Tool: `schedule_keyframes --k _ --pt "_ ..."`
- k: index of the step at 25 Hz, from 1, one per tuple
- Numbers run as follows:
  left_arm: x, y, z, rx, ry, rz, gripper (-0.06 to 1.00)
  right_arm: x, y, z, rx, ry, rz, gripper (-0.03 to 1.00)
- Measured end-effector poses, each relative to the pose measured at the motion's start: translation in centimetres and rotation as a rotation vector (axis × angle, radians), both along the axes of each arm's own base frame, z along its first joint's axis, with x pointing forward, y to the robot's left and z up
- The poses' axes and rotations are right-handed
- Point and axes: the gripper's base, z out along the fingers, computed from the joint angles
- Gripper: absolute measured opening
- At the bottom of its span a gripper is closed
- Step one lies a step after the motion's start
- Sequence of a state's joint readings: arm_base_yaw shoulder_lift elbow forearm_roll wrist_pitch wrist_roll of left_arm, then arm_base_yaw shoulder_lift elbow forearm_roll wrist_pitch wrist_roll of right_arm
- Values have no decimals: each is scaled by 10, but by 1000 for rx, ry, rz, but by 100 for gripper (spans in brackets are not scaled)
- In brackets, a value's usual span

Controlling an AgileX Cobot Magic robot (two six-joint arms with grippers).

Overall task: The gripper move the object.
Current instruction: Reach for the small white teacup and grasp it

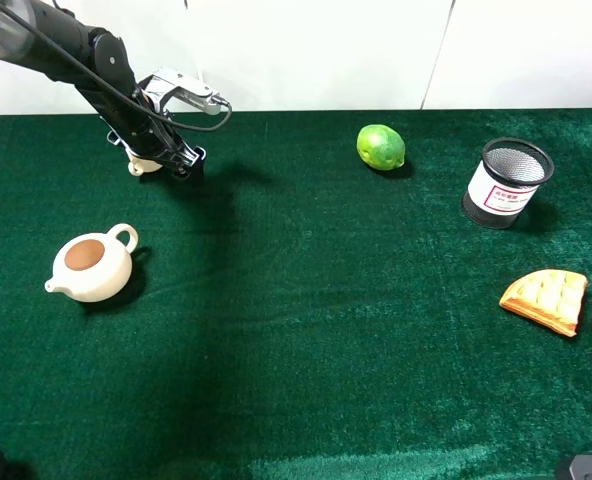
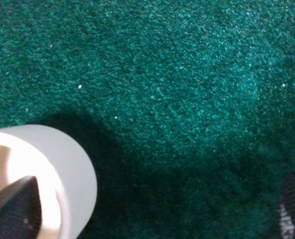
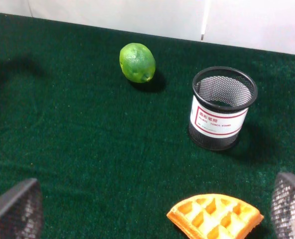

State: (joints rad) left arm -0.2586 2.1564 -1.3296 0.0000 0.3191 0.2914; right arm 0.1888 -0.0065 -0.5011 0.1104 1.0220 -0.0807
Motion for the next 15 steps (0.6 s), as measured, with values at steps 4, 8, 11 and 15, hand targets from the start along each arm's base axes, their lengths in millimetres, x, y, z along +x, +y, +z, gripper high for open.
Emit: schedule_keyframes --k 4,8,11,15 --pt "0 0 0 0 0 -1 74 0 0 0 0 0 0 69" --pt "0 0 0 0 0 -1 60 0 0 0 0 0 0 69" --pt "0 0 0 0 0 -1 51 0 0 0 0 0 0 69" --pt "0 0 0 0 0 -1 41 0 0 0 0 0 0 69"
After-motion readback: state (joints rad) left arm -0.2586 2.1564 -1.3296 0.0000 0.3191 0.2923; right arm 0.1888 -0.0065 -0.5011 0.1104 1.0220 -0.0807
